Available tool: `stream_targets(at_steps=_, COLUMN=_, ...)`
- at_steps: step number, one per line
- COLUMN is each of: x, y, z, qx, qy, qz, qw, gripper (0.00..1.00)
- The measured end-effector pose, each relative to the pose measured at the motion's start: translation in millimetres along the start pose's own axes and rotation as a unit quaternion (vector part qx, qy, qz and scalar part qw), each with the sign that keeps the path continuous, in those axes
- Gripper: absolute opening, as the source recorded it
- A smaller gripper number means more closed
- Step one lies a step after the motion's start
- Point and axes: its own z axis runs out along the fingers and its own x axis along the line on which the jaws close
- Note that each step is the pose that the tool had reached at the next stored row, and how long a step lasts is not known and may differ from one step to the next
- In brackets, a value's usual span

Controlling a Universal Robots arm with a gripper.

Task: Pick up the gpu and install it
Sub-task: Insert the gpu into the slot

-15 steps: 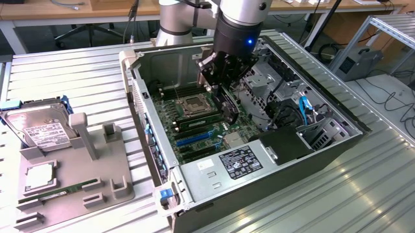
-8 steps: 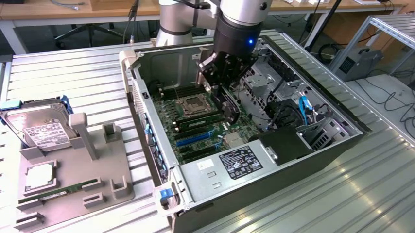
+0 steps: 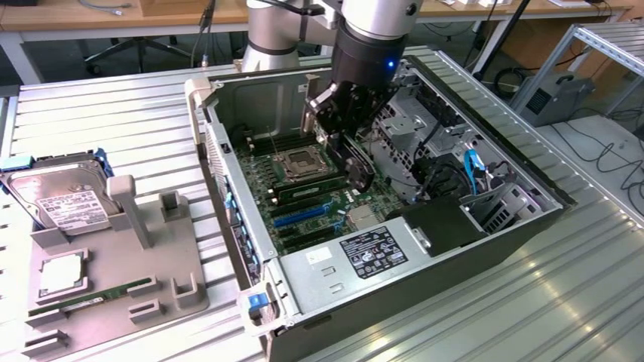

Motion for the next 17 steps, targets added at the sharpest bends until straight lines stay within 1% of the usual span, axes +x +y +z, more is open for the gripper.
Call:
stream_targets(at_steps=6, x=0.0, y=0.0, z=0.0, qx=-0.0003, qy=0.0015, qz=-0.035, qw=0.9994, gripper=0.26)
stream_targets(at_steps=17, x=0.0, y=0.0, z=0.0, qx=0.0011, qy=0.0033, qz=-0.068, qw=0.9977, gripper=0.26)
